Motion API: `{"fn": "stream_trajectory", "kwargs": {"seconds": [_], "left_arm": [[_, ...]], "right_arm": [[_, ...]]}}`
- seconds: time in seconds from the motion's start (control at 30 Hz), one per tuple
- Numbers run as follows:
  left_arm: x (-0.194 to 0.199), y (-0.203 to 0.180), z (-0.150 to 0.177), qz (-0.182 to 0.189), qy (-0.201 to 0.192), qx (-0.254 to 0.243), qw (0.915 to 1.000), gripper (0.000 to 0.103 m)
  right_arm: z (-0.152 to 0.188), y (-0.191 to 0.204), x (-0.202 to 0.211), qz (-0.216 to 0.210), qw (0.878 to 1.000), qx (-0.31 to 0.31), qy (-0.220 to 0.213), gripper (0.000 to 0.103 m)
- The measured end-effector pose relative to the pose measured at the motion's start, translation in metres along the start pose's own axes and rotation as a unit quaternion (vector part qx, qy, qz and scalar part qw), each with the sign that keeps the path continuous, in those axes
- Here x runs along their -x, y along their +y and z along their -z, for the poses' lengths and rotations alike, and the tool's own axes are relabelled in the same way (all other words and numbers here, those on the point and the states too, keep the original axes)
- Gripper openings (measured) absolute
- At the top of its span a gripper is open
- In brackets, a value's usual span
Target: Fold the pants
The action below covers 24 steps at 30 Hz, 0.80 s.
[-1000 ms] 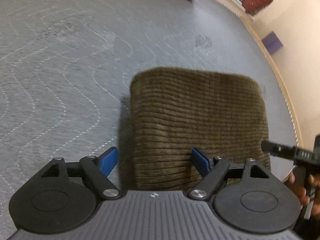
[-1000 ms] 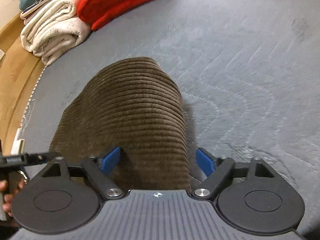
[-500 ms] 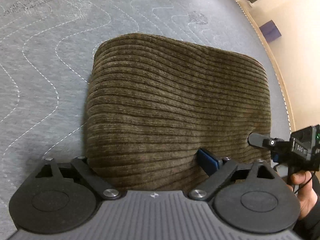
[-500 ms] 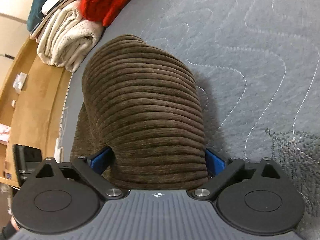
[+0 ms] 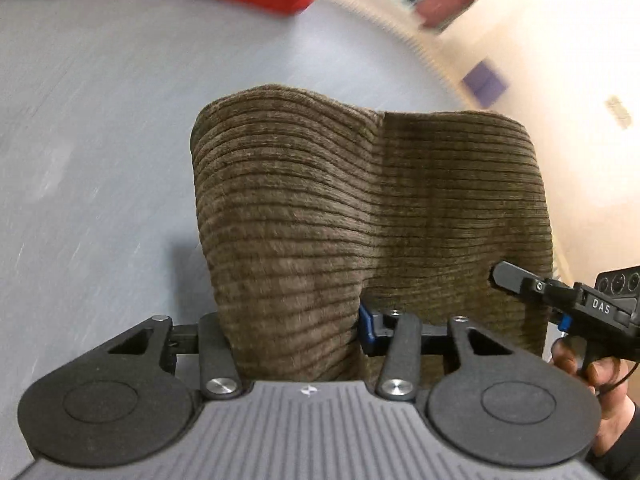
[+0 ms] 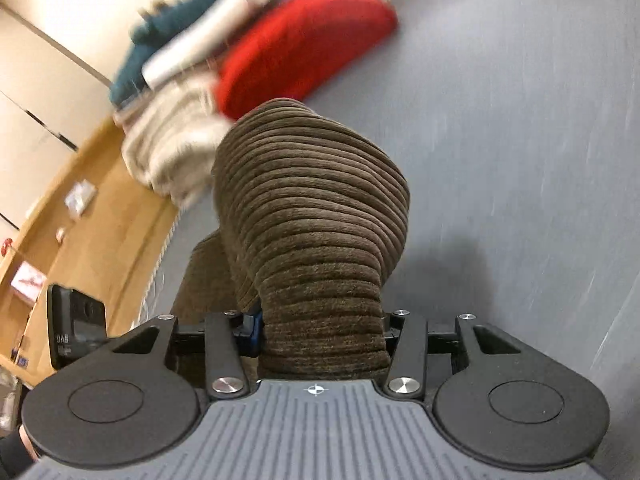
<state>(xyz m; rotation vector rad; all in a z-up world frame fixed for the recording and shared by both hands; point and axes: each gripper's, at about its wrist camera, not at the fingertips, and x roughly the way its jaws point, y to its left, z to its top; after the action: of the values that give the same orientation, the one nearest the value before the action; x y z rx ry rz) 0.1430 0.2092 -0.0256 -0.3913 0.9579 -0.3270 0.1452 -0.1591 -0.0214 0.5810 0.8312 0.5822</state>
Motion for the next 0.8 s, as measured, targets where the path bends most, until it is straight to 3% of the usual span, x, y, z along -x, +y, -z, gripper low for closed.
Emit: {"fn": "stream_trajectory", "kwargs": {"seconds": [0.13,0.2,0.27,0.3,0.33,0.37,0.4,0.43,0.5,0.57,0.63,0.7,0.73,0.77,0.8], "left_arm": [[-0.009,-0.028,-0.036,0.015,-0.05,-0.021,0.9984,0.057],[-0.02,-0.03,-0.051,-0.002,-0.057,-0.01,0.9983,0.074],[-0.029,-0.027,-0.058,-0.073,-0.068,0.004,0.9951,0.083],[-0.033,-0.028,-0.06,-0.119,-0.07,0.003,0.9905,0.082],[-0.036,-0.027,-0.061,-0.156,-0.066,-0.004,0.9855,0.081],[-0.037,-0.029,-0.061,-0.17,-0.063,-0.011,0.9833,0.078],[-0.038,-0.03,-0.06,-0.169,-0.059,-0.015,0.9838,0.074],[-0.039,-0.034,-0.058,-0.154,-0.052,-0.019,0.9865,0.073],[-0.036,-0.037,-0.055,-0.128,-0.044,-0.047,0.9896,0.066],[-0.036,-0.045,-0.047,-0.122,-0.036,-0.097,0.9871,0.059],[-0.043,-0.052,-0.038,-0.115,-0.023,-0.126,0.985,0.047],[-0.053,-0.054,-0.029,-0.095,-0.003,-0.123,0.9879,0.028],[-0.062,-0.05,-0.023,-0.08,0.026,-0.118,0.9895,0.025],[-0.073,-0.045,-0.016,-0.081,0.059,-0.118,0.9879,0.018],[-0.088,-0.042,-0.004,-0.098,0.104,-0.133,0.9807,0.015]], "right_arm": [[-0.052,-0.001,0.021,-0.01,0.998,0.043,-0.05,0.049],[-0.075,-0.006,0.02,-0.007,0.997,0.05,-0.055,0.05],[-0.096,-0.02,0.008,0.018,0.998,0.044,-0.041,0.058],[-0.105,-0.029,-0.001,0.053,0.998,0.038,-0.026,0.066],[-0.113,-0.035,-0.014,0.115,0.993,0.033,-0.007,0.068],[-0.118,-0.041,-0.02,0.182,0.983,0.031,0.001,0.065],[-0.122,-0.043,-0.019,0.24,0.97,0.033,-0.012,0.057],[-0.125,-0.043,-0.015,0.266,0.963,0.038,-0.024,0.056],[-0.128,-0.039,-0.006,0.243,0.968,0.045,-0.032,0.056],[-0.121,-0.032,0.0,0.214,0.974,0.069,-0.029,0.056],[-0.106,-0.029,-0.001,0.193,0.976,0.103,-0.002,0.056],[-0.086,-0.029,-0.009,0.166,0.976,0.133,0.041,0.056],[-0.074,-0.034,-0.017,0.155,0.974,0.147,0.081,0.053],[-0.061,-0.042,-0.028,0.167,0.963,0.161,0.134,0.053],[-0.05,-0.046,-0.033,0.189,0.951,0.192,0.154,0.053]]}}
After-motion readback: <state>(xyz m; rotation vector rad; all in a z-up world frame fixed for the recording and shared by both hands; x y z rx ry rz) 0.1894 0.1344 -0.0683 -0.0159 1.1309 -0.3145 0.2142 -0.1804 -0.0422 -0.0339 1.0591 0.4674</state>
